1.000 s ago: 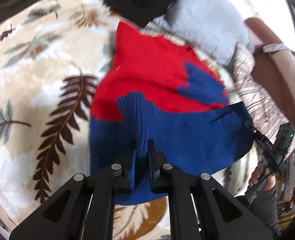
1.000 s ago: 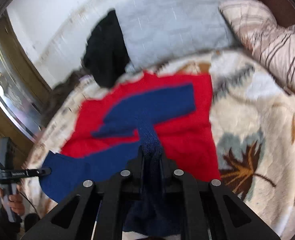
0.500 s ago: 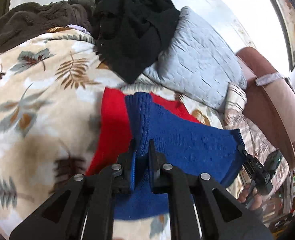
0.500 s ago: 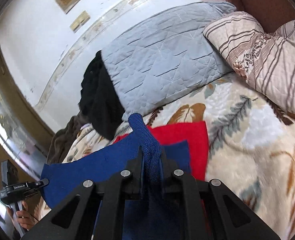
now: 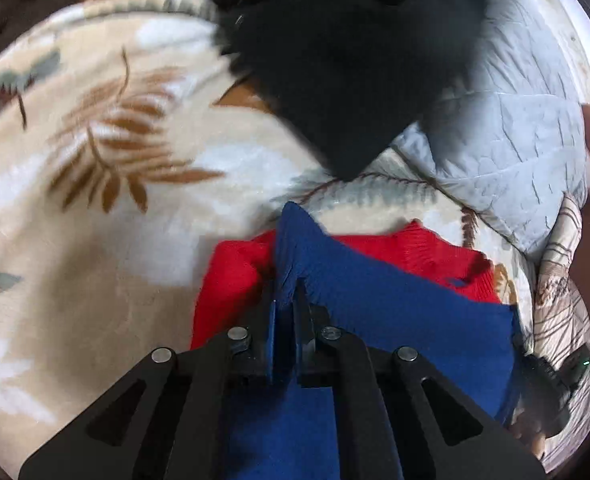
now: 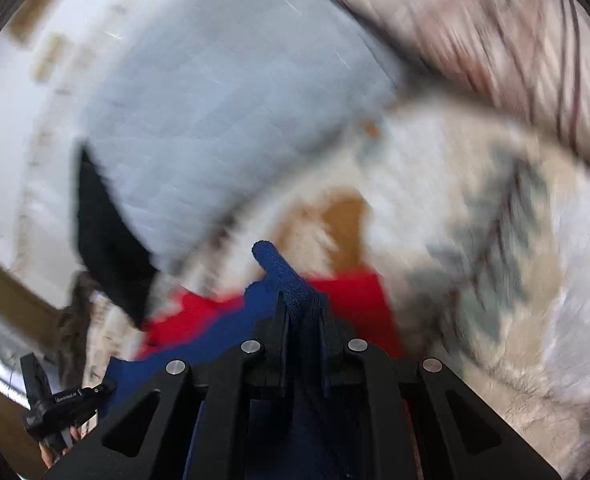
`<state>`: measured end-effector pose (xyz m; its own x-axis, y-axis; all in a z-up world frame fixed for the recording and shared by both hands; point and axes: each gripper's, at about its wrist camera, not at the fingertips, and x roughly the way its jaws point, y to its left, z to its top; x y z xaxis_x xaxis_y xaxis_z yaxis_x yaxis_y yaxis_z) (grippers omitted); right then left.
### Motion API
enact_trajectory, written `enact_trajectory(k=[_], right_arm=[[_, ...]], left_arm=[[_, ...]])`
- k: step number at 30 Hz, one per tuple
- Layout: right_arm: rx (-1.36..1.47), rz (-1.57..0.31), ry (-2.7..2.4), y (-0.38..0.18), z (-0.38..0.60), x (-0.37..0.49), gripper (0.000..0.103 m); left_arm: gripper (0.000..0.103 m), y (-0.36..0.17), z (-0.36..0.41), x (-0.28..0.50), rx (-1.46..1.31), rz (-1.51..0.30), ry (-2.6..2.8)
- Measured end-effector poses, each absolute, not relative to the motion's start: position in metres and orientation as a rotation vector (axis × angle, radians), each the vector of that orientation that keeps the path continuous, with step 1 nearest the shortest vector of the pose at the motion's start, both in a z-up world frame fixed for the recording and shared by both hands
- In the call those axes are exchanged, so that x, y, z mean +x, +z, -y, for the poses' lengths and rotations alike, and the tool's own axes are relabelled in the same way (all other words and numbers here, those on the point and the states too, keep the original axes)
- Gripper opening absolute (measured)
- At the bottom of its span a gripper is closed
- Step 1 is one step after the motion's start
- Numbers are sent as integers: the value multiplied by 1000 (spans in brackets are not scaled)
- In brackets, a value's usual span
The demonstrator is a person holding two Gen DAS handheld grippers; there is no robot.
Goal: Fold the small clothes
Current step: 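Lift the blue hem with both grippers and fold it toward the collar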
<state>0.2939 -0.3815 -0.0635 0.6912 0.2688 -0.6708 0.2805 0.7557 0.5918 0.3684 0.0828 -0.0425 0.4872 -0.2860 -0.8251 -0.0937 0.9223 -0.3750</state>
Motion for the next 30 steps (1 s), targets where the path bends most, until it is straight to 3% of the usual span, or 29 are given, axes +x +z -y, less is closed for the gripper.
enact_trajectory(k=[5,8,10,11,15,18,23,25,28,29,30], right_arm=[[795,-730,7,-47,396,272,22],[789,-745,42,-44,397,274,34],[738,-826,58,-53,385,283,31],[714,-838,71,-55,380,286,11],[766,-679,66,-44,389,272,12],[740,-844,-55,-67,399,282,12],[828,-727,-15,-42,417,230,22],[875,-746,4,-45,417,209,32],[828,-828,-14,-60,400,196,33],[798,-837,-14,-62,395,194,27],[767,-831,-8,-65,388,193,14]], left_arm=[[5,-18,-101,348,-473,-1023,-210],[6,-4,-99,331,-489,-974,-265],[10,-4,-89,328,-479,-980,-285],[10,-7,-84,327,-461,-995,-280],[7,-38,-65,336,-343,-1077,-196],[1,-42,-66,337,-342,-1079,-171],[3,-21,-74,308,-361,-1072,-166],[8,-14,-70,281,-329,-1056,-176],[29,-14,-63,240,-319,-1046,-178],[36,-16,-62,231,-324,-1036,-177],[36,-19,-63,220,-338,-1017,-172]])
